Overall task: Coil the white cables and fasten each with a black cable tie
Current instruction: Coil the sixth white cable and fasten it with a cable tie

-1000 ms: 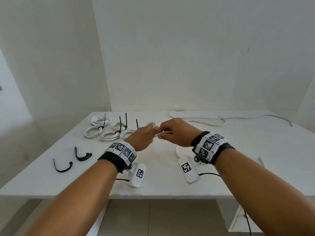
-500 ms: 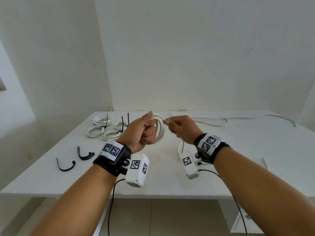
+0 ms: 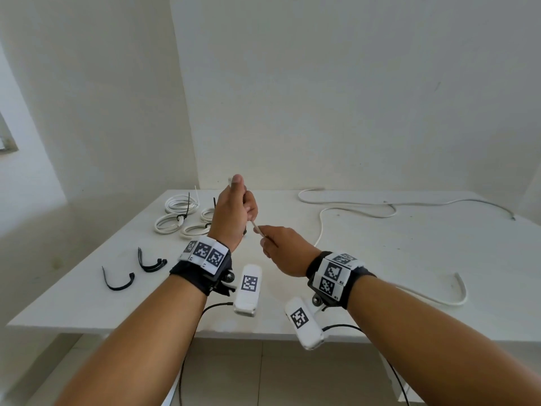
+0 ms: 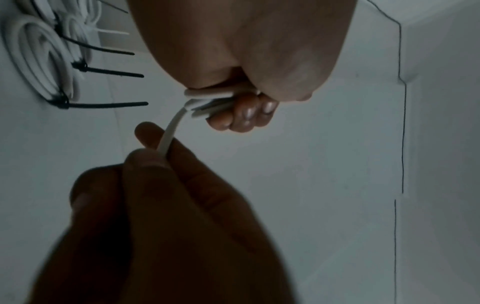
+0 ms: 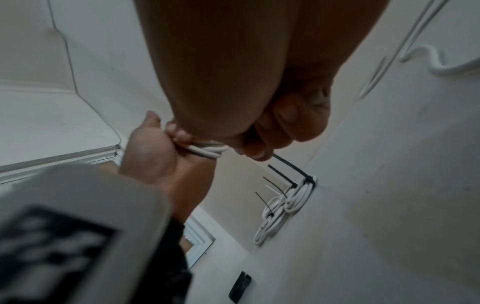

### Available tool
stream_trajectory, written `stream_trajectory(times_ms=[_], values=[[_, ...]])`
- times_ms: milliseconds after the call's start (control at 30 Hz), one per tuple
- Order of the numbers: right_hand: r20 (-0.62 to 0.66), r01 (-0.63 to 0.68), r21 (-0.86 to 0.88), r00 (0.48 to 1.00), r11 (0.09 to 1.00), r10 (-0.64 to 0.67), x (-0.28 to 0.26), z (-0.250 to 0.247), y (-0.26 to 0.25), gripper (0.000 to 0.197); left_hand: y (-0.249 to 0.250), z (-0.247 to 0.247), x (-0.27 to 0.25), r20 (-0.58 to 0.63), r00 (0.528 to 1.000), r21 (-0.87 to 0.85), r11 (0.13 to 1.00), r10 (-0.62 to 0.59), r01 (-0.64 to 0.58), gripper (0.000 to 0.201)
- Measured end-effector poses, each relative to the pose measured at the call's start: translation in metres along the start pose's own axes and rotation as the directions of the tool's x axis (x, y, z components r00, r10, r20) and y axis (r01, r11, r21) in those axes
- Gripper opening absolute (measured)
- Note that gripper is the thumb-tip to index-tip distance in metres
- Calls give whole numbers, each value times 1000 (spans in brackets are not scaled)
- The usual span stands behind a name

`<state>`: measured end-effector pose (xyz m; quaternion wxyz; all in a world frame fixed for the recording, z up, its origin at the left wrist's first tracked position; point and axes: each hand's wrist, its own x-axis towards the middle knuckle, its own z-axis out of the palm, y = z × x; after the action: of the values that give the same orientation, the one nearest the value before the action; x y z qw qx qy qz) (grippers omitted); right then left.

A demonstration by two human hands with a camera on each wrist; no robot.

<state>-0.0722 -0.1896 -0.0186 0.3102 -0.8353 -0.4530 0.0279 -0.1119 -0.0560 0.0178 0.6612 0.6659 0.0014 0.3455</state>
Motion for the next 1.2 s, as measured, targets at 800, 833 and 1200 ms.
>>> stream_trajectory(times_ms=[800, 833, 1200], values=[[-362, 230, 51, 911, 972, -196, -11, -44, -17, 14, 1, -6, -21, 626, 696, 183, 934, -351, 307, 81], [-398, 262, 75, 892, 962, -212, -10, -42, -18, 14, 4, -7, -22, 656, 688, 140, 946, -309, 291, 83], [-503, 338, 161, 837, 927, -217, 16, -8, -33, 35, 19, -13, -22, 304, 937, 531, 847, -172, -17, 118]])
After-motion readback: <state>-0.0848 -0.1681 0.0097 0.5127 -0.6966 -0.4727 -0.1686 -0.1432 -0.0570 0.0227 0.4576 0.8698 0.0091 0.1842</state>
